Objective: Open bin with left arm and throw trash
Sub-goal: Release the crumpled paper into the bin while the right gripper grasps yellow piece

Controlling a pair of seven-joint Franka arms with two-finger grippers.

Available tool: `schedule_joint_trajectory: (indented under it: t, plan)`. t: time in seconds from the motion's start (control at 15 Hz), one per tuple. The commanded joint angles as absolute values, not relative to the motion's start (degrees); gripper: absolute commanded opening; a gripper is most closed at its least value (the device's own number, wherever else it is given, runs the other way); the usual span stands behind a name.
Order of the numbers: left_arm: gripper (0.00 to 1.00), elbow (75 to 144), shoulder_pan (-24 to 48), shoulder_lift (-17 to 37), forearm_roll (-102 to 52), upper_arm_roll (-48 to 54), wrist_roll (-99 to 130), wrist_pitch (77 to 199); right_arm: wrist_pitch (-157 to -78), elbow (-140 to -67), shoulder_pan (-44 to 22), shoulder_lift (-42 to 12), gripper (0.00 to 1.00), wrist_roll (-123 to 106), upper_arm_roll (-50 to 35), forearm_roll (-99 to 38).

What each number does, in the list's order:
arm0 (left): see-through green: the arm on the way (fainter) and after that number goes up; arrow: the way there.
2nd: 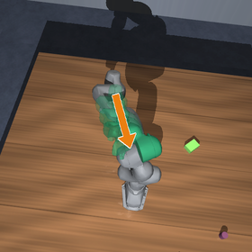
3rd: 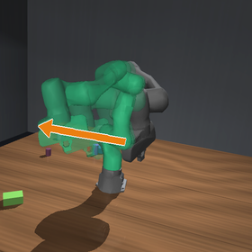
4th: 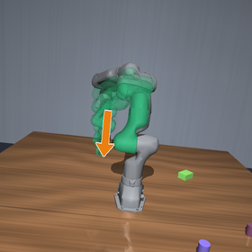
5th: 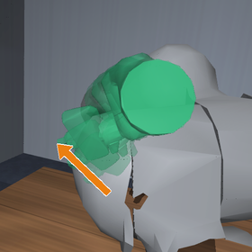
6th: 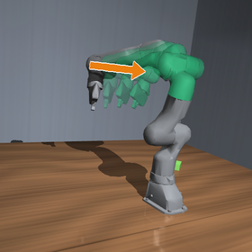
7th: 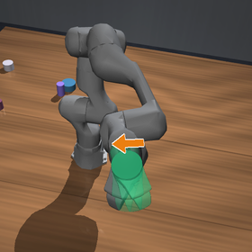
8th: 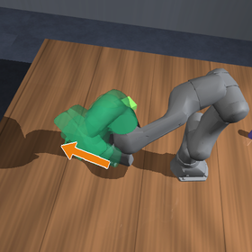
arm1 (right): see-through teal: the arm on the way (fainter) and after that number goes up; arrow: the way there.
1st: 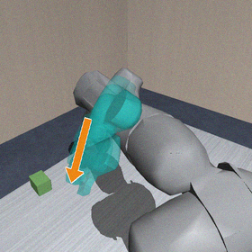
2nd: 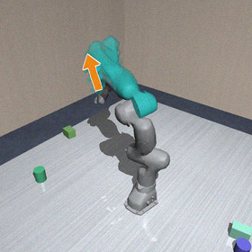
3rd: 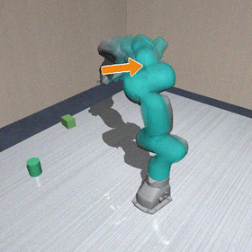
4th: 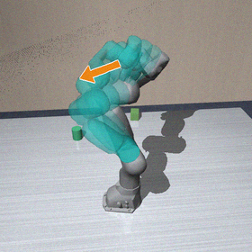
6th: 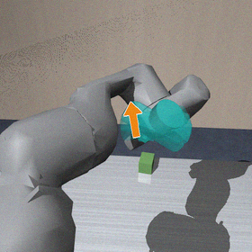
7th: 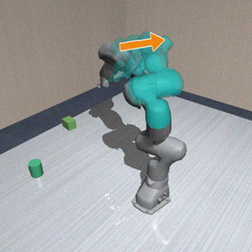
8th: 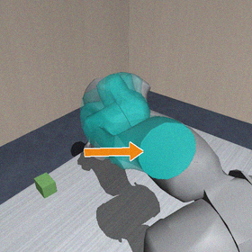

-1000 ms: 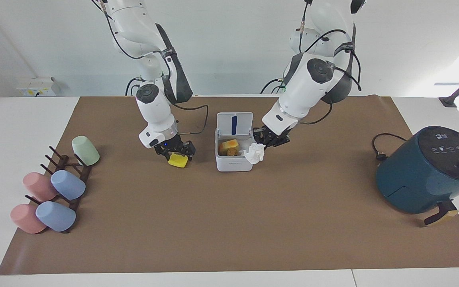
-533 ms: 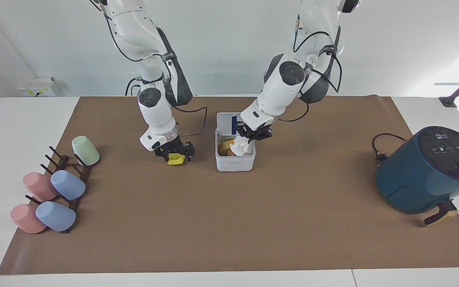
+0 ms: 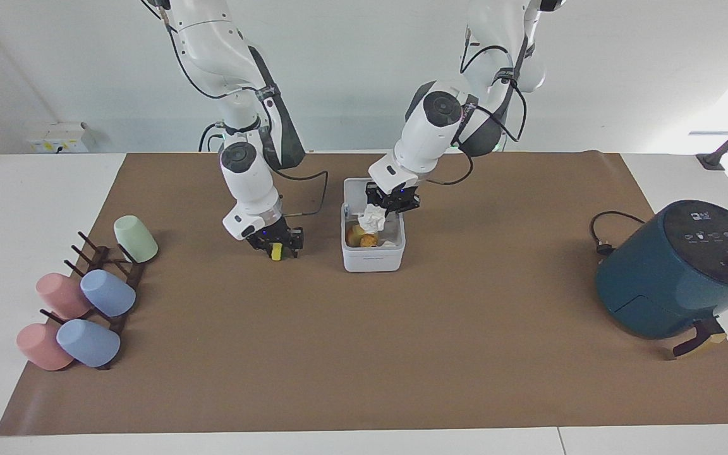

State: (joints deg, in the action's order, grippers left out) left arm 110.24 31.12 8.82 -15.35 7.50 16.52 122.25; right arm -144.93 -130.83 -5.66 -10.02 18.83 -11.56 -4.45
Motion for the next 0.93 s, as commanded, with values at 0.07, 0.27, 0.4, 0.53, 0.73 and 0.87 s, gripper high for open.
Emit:
schedule_joint_trajectory:
  t: [0.07,0.27,0.4,0.53,0.73,0.87]
  plan:
    - [1.00,112.77,31.73,6.68,-16.87,6.50,15.64,124.01,-145.99,-131.57,-5.36,-9.84,0.00,20.92,-11.87,-3.69]
    - [1.00,112.24,31.73,6.94,-16.87,6.50,16.52,124.45,-144.24,-130.52,-5.27,-8.97,0.00,21.27,-11.78,-3.69]
    - [1.00,111.19,31.55,7.21,-16.87,6.50,17.14,123.93,-141.08,-127.63,-5.36,-8.70,0.00,23.63,-11.86,-3.69]
    - [1.00,109.52,30.85,7.47,-16.87,6.33,17.84,123.14,-137.65,-123.86,-5.80,-8.61,0.00,27.40,-11.95,-3.69]
    - [1.00,105.66,28.31,7.30,-16.70,5.89,17.84,118.85,-130.28,-115.26,-7.11,-9.14,0.00,34.43,-12.30,-3.87]
    - [1.00,102.06,24.72,7.03,-16.26,5.89,17.75,114.89,-128.32,-111.20,-8.96,-9.75,0.00,39.09,-12.30,-4.57]
